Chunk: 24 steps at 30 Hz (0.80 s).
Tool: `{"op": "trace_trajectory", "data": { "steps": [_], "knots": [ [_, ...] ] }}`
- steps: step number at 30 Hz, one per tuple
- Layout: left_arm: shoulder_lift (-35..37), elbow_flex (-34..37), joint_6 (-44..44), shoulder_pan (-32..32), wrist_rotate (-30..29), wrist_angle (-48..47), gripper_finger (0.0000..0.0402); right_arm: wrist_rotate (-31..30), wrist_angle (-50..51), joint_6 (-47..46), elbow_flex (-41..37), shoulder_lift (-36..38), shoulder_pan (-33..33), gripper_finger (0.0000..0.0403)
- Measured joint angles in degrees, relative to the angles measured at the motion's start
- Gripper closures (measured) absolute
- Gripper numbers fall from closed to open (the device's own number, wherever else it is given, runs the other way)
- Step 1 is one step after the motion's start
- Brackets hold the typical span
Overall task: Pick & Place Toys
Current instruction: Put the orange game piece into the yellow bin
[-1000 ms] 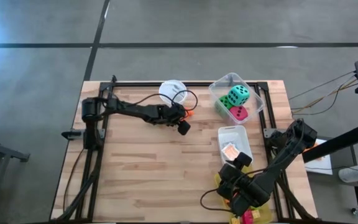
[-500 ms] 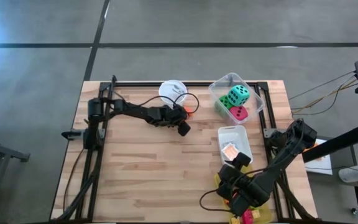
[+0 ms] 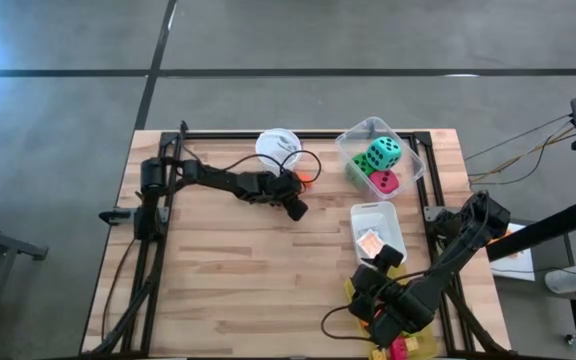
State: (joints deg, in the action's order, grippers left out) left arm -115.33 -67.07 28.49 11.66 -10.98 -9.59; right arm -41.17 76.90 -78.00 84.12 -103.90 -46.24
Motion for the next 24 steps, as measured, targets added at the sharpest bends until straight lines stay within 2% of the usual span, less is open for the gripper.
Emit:
{"op": "trace_trajectory", "data": {
  "steps": [4, 7, 9, 24],
  "knots": [
    [0.00, 0.00, -0.21, 0.00, 3.82, 0.38, 0.0336, 0.00, -0.22, 0.03, 0.00, 0.00, 0.00, 0.0128],
    [0.08, -0.04, -0.44, -0.42, 6.71, 0.49, 0.0386, 0.00, -0.39, 0.13, 0.00, 0.00, 0.00, 0.0128],
    [0.22, -0.04, -0.42, -0.92, 8.42, 0.41, 0.0398, 0.00, -0.49, 0.13, 0.00, 0.00, 0.00, 0.0128],
    [4.92, 0.17, 0.56, -6.89, 12.21, 0.37, 0.0400, -0.02, -1.10, 0.17, -0.02, 0.00, 0.00, 0.0128]
  ]
}}
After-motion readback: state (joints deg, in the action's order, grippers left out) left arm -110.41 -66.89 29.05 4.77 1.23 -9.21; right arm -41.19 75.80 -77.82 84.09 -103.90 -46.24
